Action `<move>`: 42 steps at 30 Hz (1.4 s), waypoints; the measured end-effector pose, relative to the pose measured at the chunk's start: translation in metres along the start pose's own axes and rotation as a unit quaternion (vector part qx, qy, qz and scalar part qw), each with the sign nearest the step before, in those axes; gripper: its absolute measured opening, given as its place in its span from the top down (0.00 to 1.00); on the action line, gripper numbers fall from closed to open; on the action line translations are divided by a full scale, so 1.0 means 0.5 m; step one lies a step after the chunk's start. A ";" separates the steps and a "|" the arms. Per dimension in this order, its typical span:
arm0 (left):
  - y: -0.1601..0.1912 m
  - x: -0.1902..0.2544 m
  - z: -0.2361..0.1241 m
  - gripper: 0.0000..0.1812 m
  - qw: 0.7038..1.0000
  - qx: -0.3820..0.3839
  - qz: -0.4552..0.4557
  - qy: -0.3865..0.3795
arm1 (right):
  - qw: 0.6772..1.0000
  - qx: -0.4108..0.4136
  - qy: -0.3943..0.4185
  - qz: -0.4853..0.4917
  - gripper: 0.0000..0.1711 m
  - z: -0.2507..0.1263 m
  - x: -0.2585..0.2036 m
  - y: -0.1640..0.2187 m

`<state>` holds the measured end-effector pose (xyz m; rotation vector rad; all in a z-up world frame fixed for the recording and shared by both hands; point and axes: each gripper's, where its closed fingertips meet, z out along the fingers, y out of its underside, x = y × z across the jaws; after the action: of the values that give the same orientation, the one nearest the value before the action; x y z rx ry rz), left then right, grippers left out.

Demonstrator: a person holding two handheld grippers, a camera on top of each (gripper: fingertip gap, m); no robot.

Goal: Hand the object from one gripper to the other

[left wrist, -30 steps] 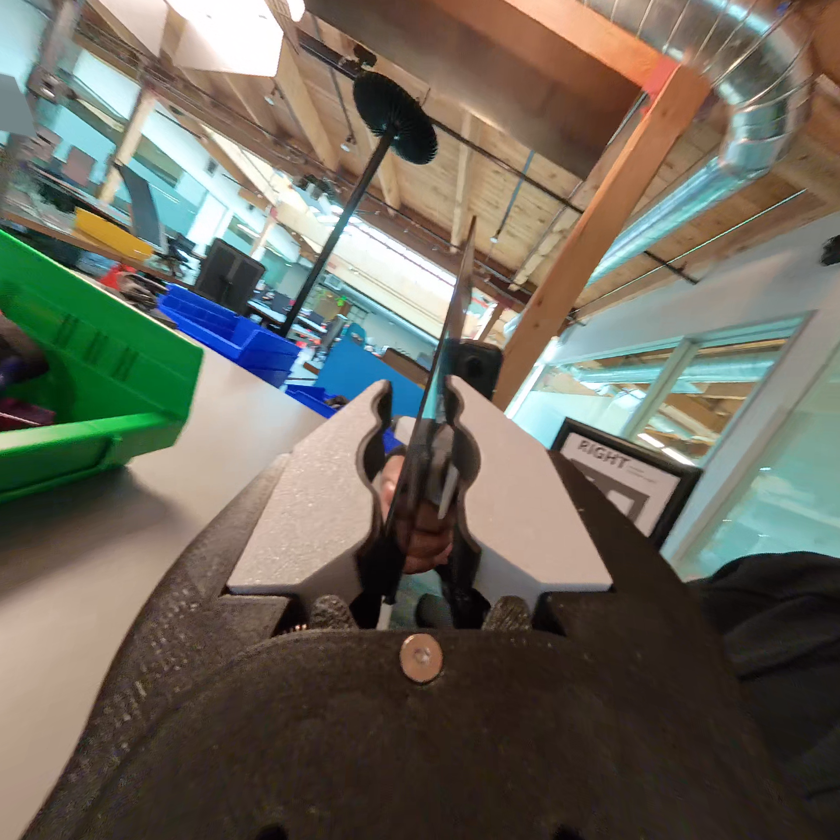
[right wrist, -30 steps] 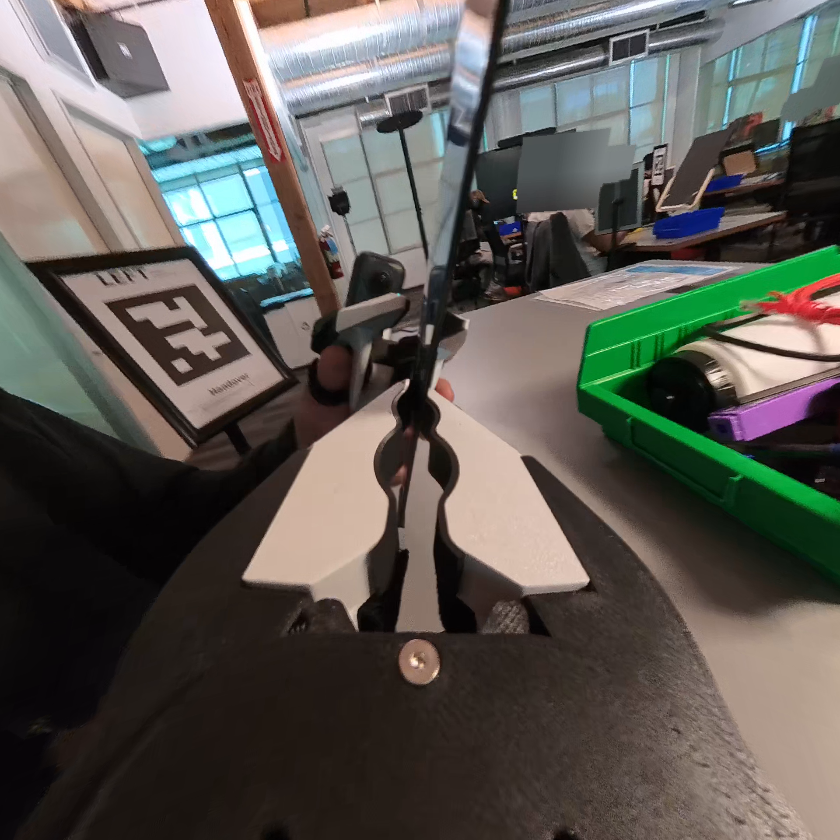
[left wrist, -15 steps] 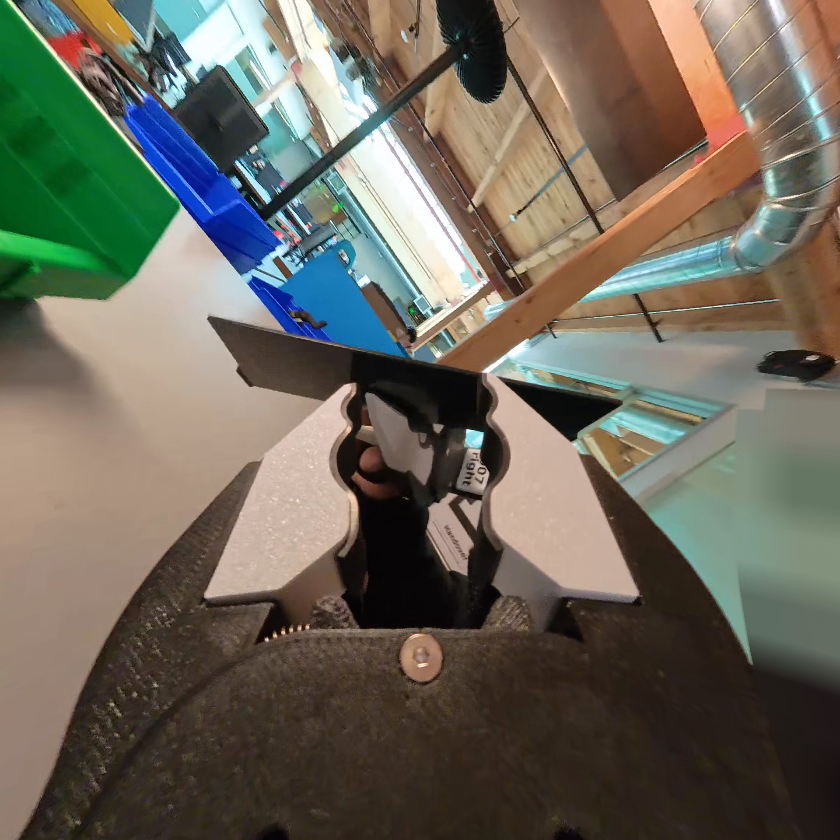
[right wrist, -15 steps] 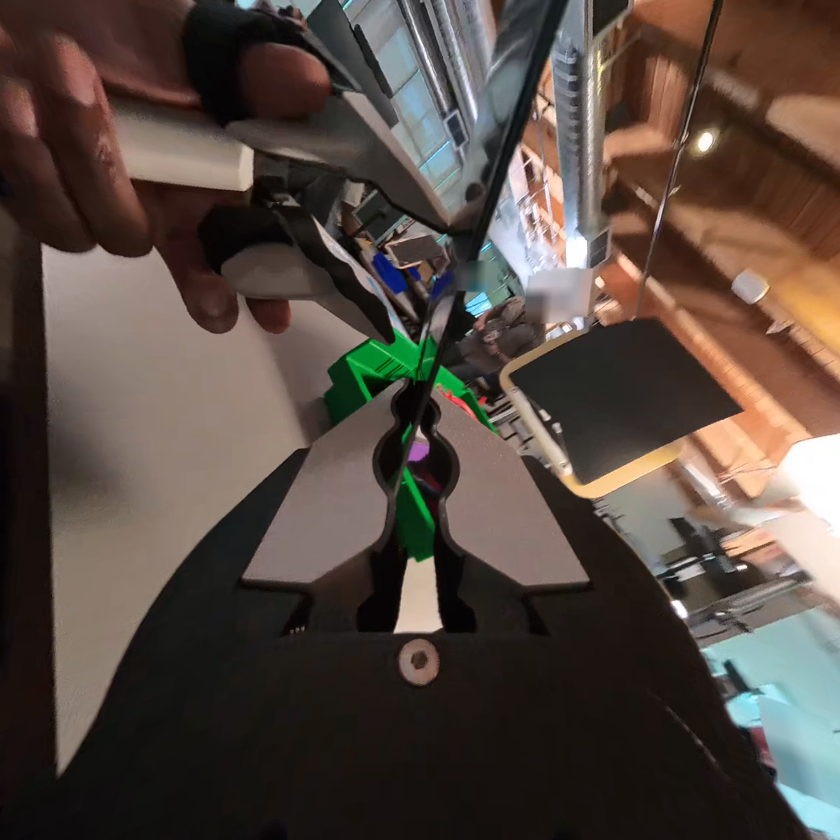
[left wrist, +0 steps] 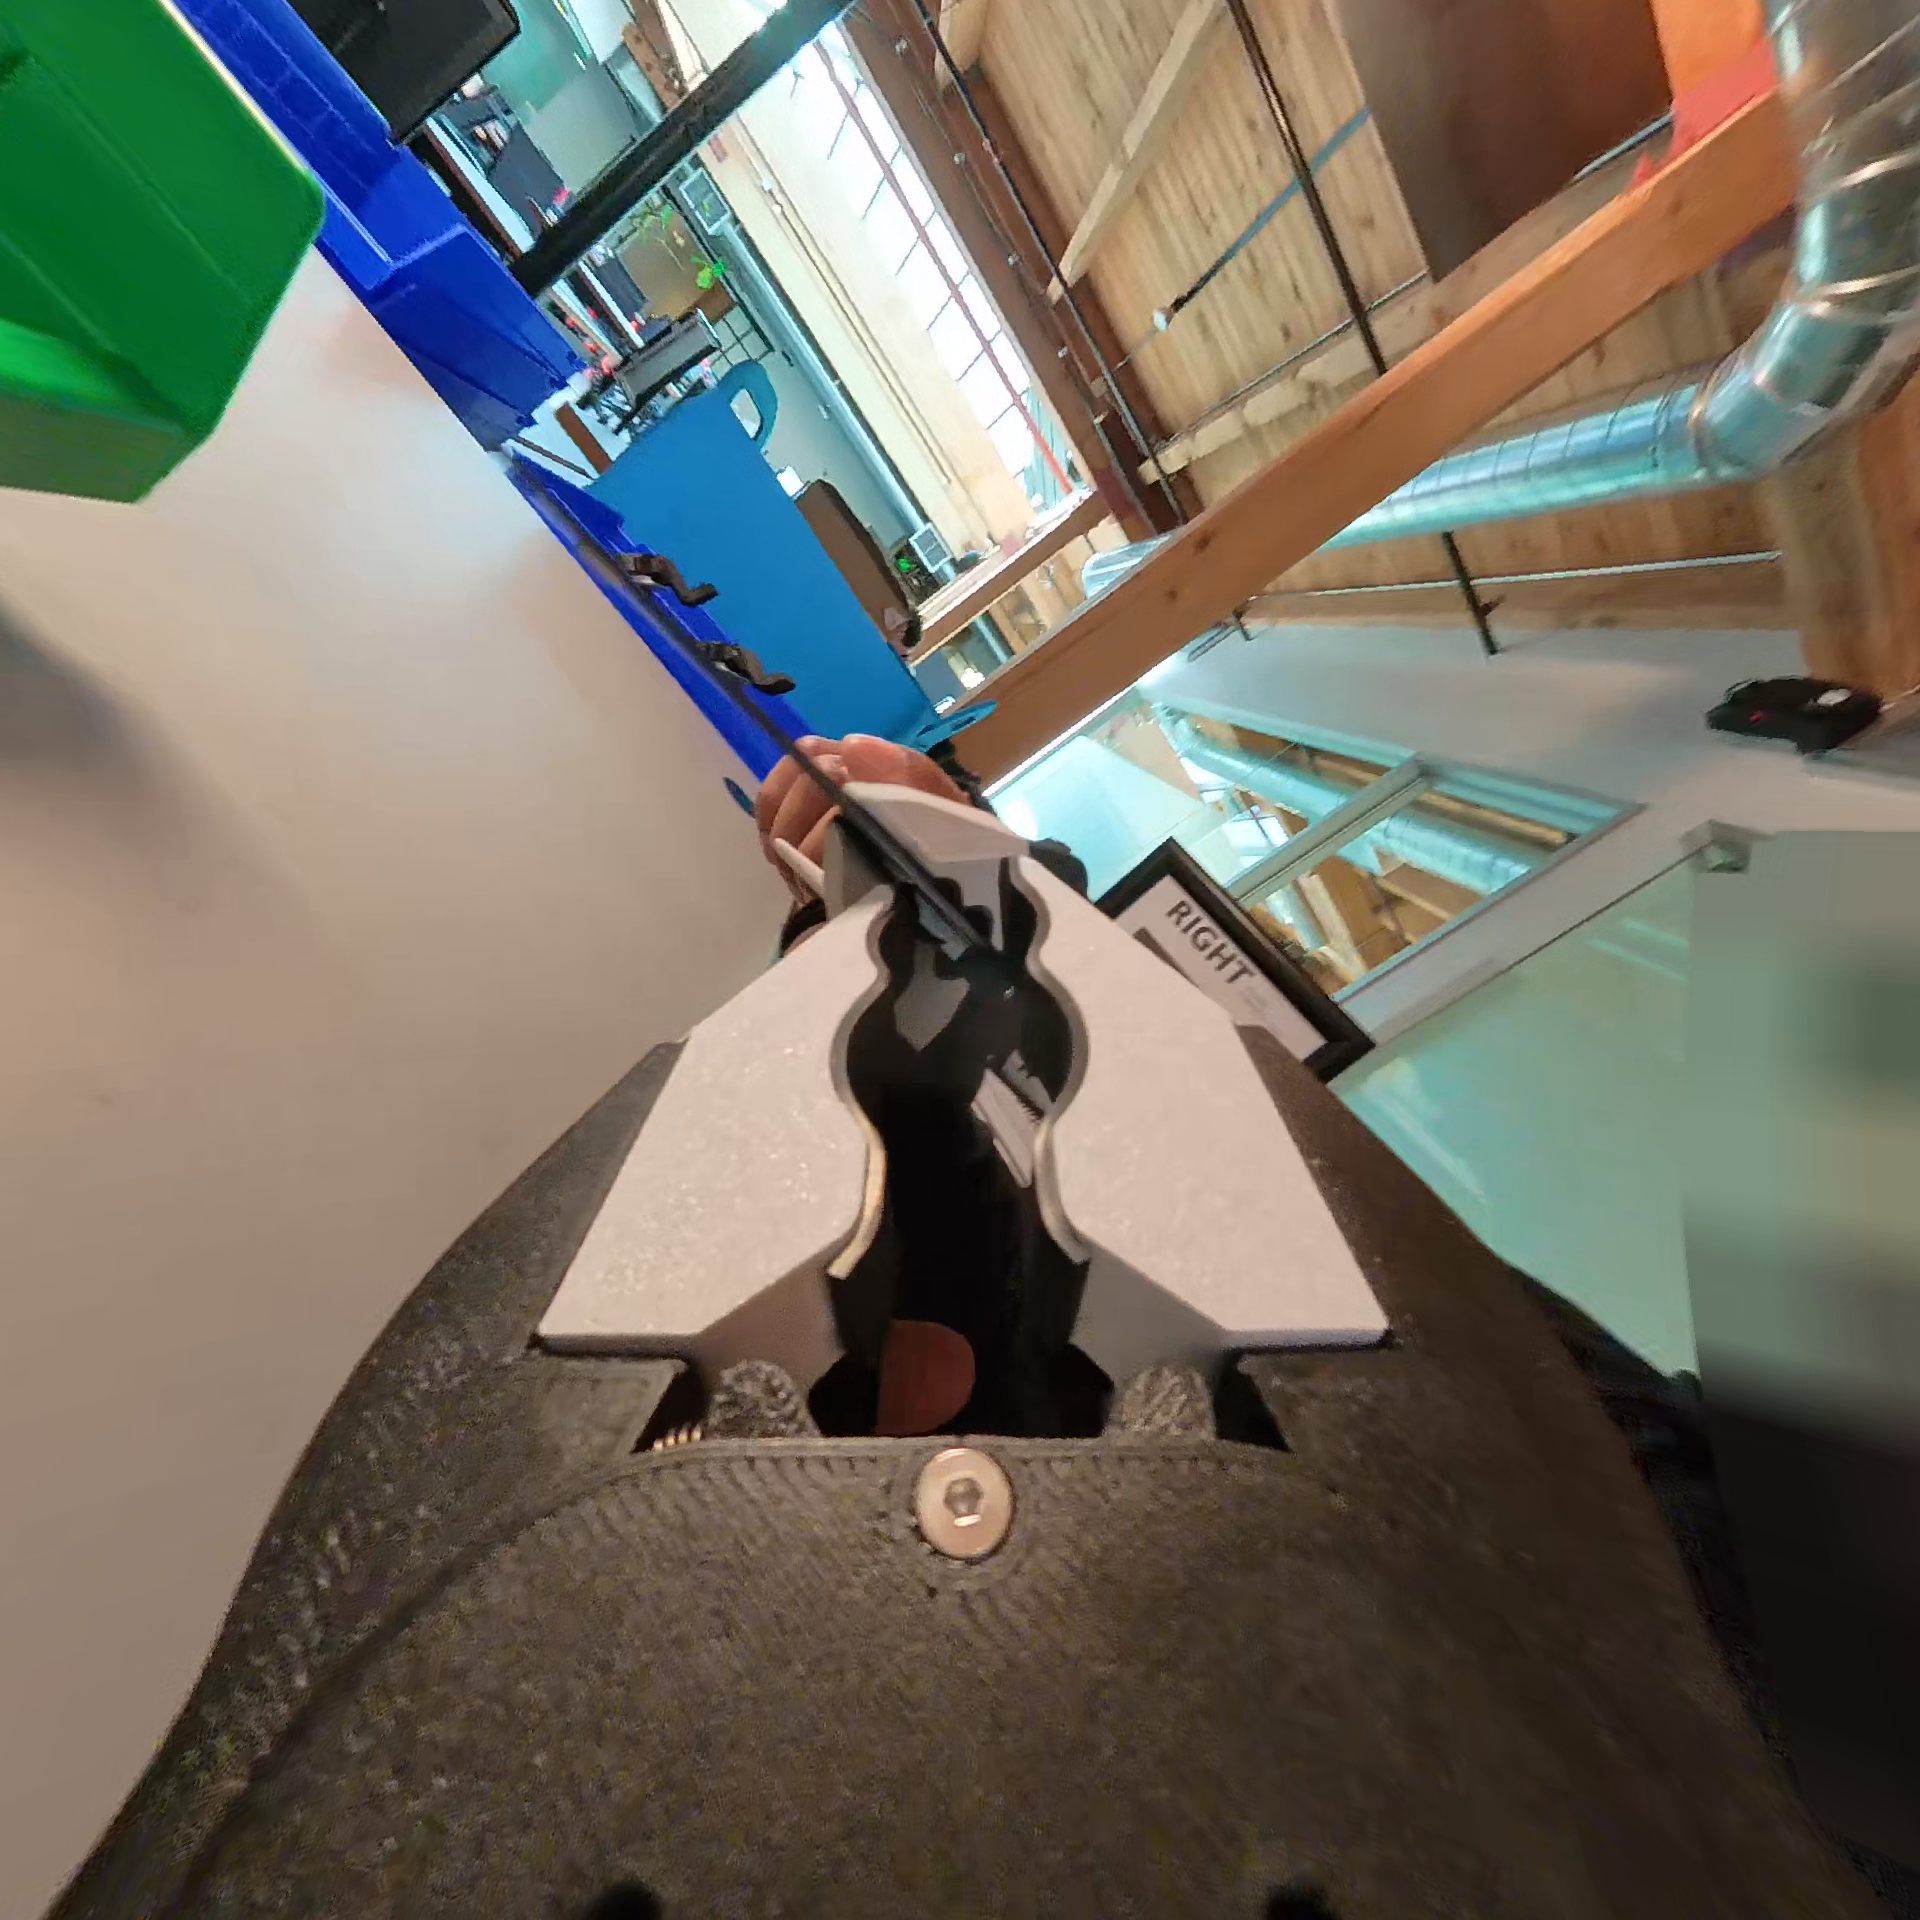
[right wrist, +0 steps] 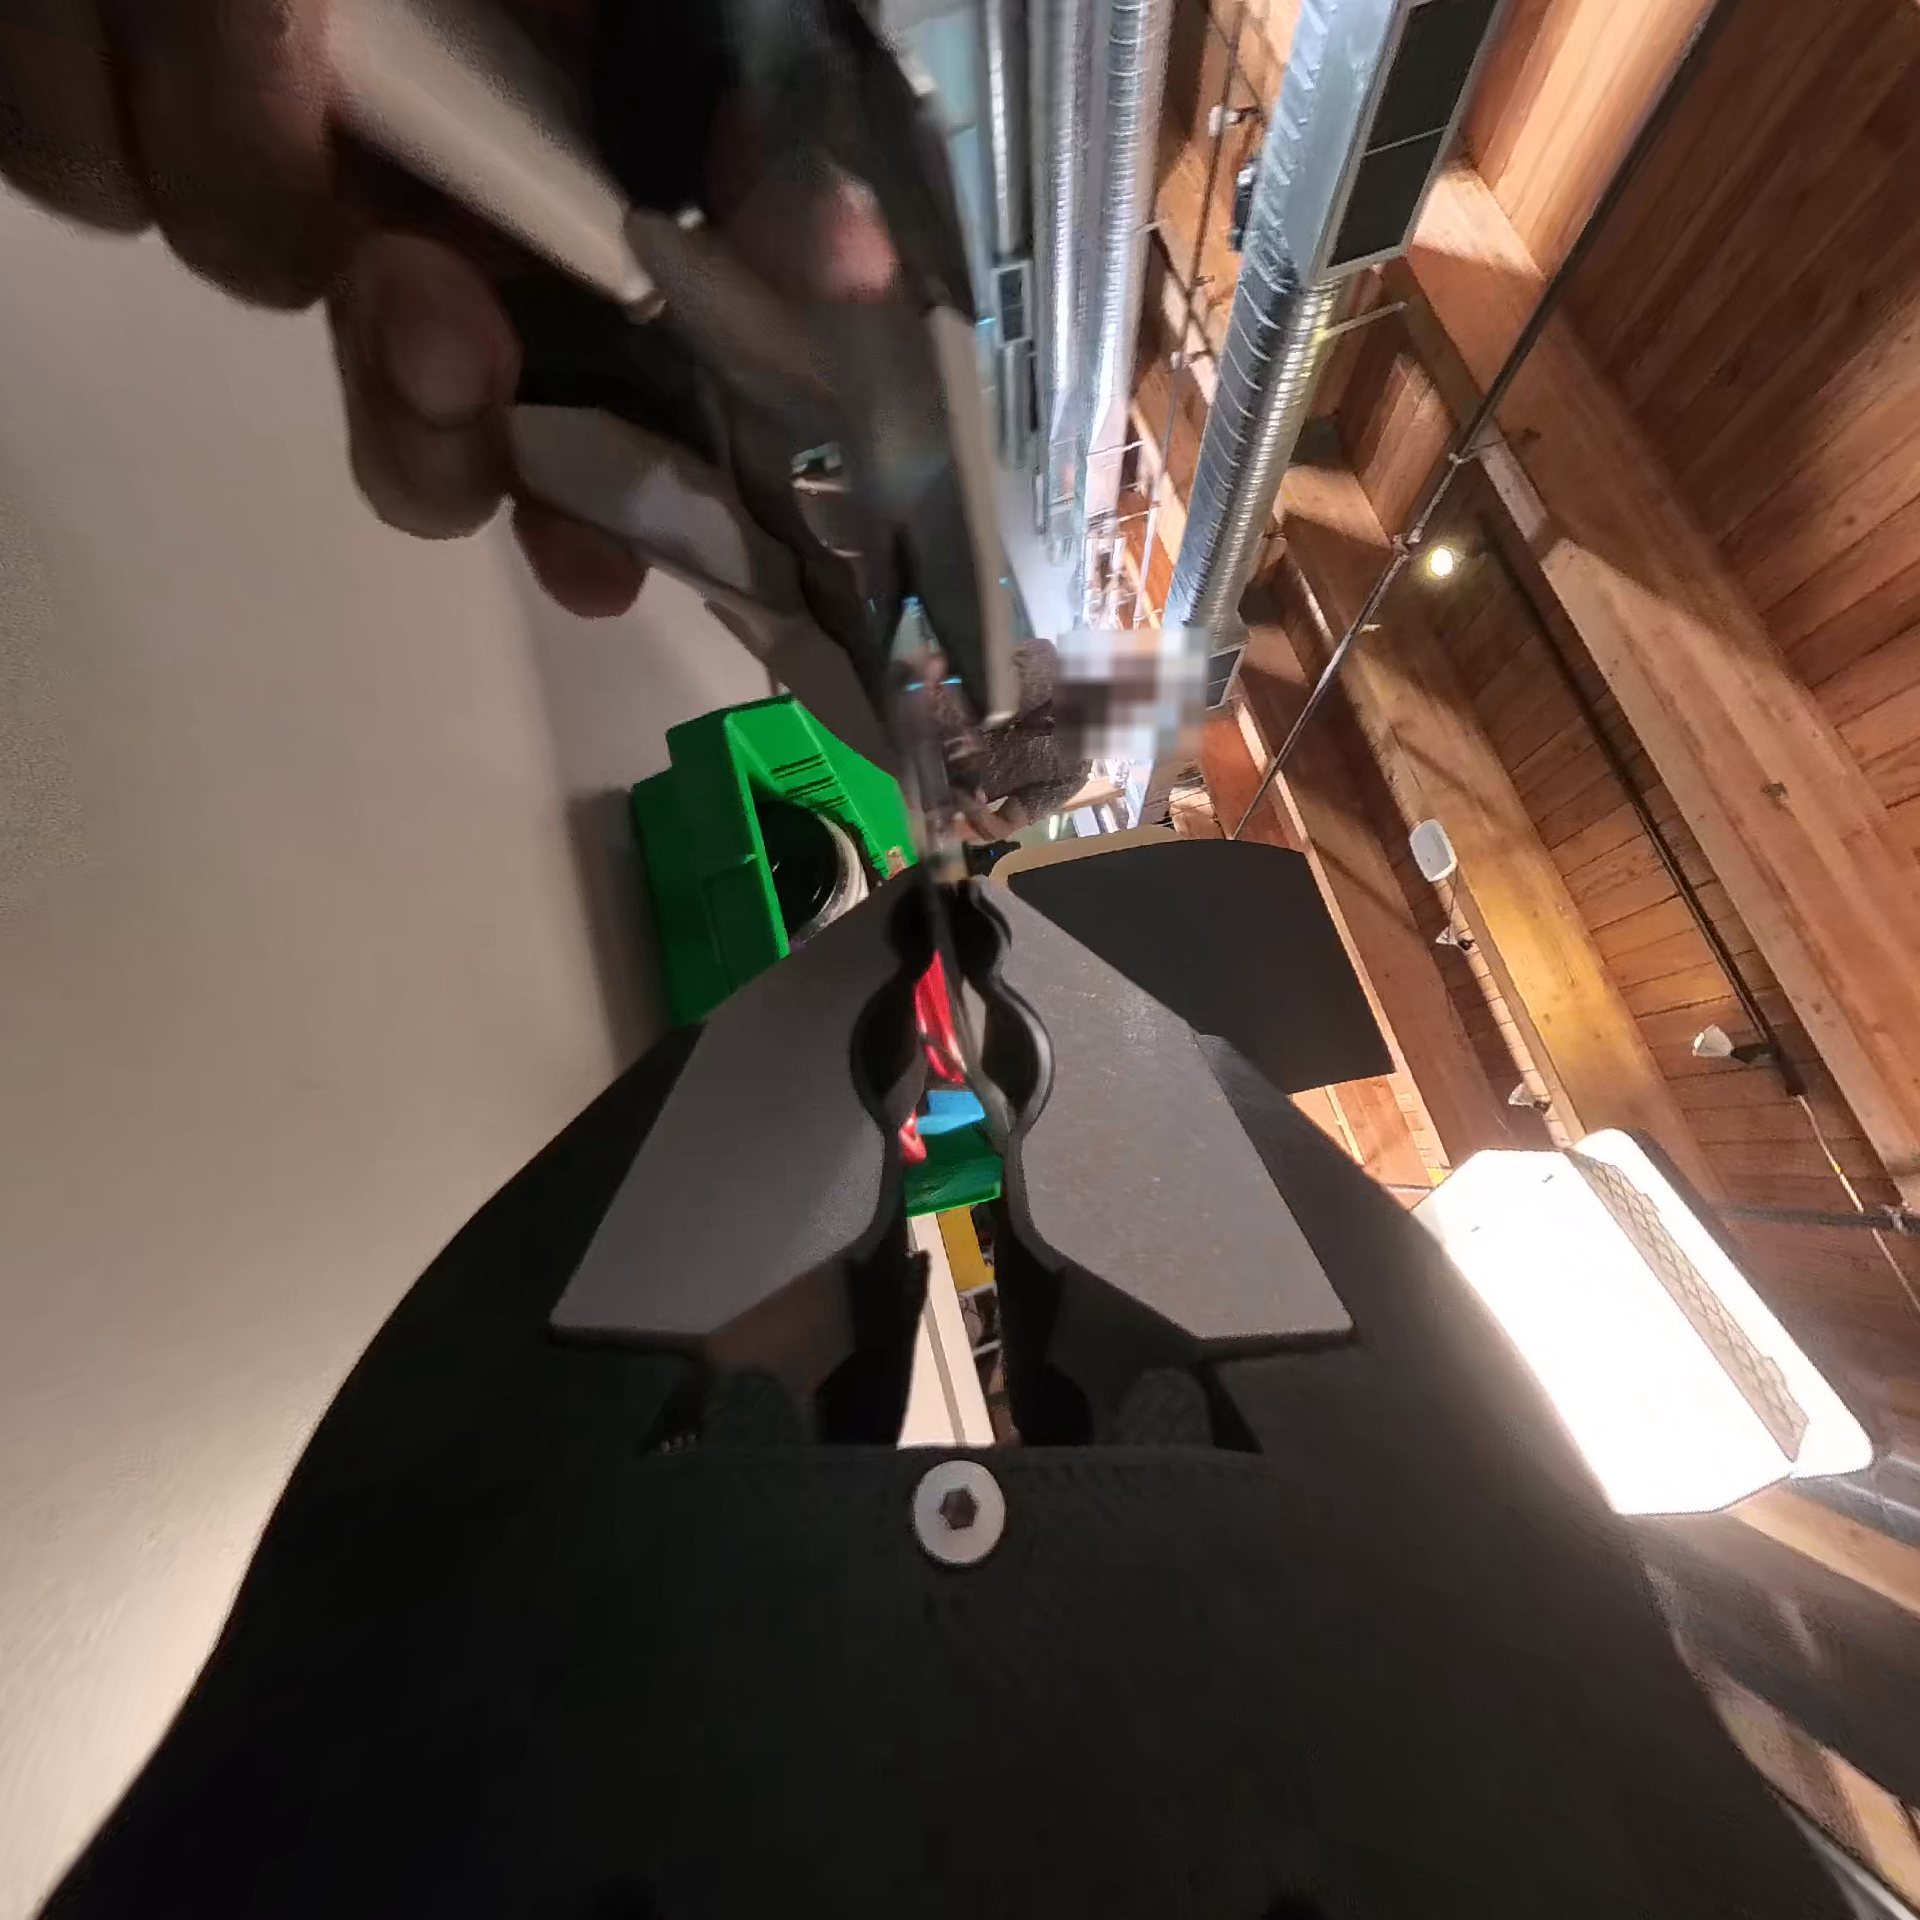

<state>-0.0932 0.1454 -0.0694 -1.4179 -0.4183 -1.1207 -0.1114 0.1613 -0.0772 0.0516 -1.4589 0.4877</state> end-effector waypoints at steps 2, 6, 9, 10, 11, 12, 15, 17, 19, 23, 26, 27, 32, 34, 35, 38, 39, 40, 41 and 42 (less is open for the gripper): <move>-0.002 -0.007 -0.001 0.97 1.000 0.005 0.024 -0.012 | 0.999 0.011 0.018 0.033 0.91 -0.001 0.017 -0.005; -0.012 -0.004 0.003 0.98 0.999 0.026 0.046 -0.004 | 0.990 0.019 -0.004 0.139 0.85 0.002 0.027 -0.003; -0.015 0.002 0.009 0.98 0.997 0.039 0.062 0.004 | 0.973 0.040 -0.031 0.225 0.83 -0.003 0.031 -0.006; -0.015 0.004 0.012 0.97 0.997 0.042 0.070 0.003 | 0.968 0.043 -0.037 0.243 0.83 -0.004 0.032 -0.005; -0.015 0.005 0.014 0.97 0.996 0.043 0.074 0.002 | 0.964 0.047 -0.043 0.256 0.82 -0.006 0.032 -0.005; -0.015 0.006 0.015 0.97 0.996 0.043 0.077 0.000 | 0.961 0.051 -0.049 0.267 0.82 -0.007 0.032 -0.006; -0.017 0.006 0.016 0.97 0.996 0.050 0.068 -0.002 | 0.962 0.058 -0.046 0.263 0.82 -0.009 0.034 -0.008; -0.017 0.008 0.016 0.98 0.998 0.052 0.036 0.009 | 0.968 0.063 -0.022 0.242 0.80 -0.011 0.043 -0.010; -0.021 0.011 0.013 0.98 0.998 0.062 0.013 0.019 | 0.968 0.069 0.002 0.243 0.76 -0.015 0.057 -0.007; -0.058 0.025 -0.012 0.99 0.992 0.113 0.046 0.025 | 0.958 0.064 0.016 0.281 0.74 -0.022 0.079 0.012; -0.088 0.044 -0.038 0.99 0.982 0.151 0.110 0.014 | 0.914 0.070 -0.043 0.397 0.76 -0.021 0.075 0.020; -0.099 0.050 -0.048 0.99 0.977 0.168 0.128 0.009 | 0.885 0.076 -0.080 0.453 0.75 -0.020 0.067 0.017; -0.156 0.089 -0.116 0.99 0.933 0.313 0.175 0.020 | 0.682 0.184 -0.159 0.690 0.72 -0.022 0.065 -0.025; -0.167 0.100 -0.139 0.99 0.911 0.367 0.187 0.017 | 0.623 0.199 -0.171 0.737 0.72 -0.010 0.051 -0.041; -0.168 0.104 -0.148 0.99 0.902 0.387 0.193 0.014 | 0.606 0.203 -0.180 0.748 0.72 -0.003 0.042 -0.055; -0.165 0.102 -0.154 0.99 0.885 0.417 0.207 -0.010 | 0.583 0.221 -0.196 0.757 0.72 0.010 0.033 -0.102; -0.162 0.101 -0.152 0.99 0.882 0.421 0.212 -0.014 | 0.584 0.215 -0.197 0.758 0.73 0.017 0.026 -0.112; -0.159 0.100 -0.149 0.99 0.880 0.424 0.214 -0.017 | 0.585 0.209 -0.195 0.759 0.74 0.023 0.021 -0.119; -0.156 0.100 -0.146 0.99 0.879 0.426 0.215 -0.018 | 0.589 0.208 -0.187 0.759 0.79 0.026 0.020 -0.125; -0.152 0.100 -0.141 0.99 0.879 0.425 0.215 -0.014 | 0.593 0.211 -0.172 0.758 0.88 0.028 0.025 -0.126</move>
<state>-0.1569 0.0798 0.0002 -0.6828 -0.5002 -0.4375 -0.1022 0.1036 -0.0472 -0.8566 -1.4028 2.3404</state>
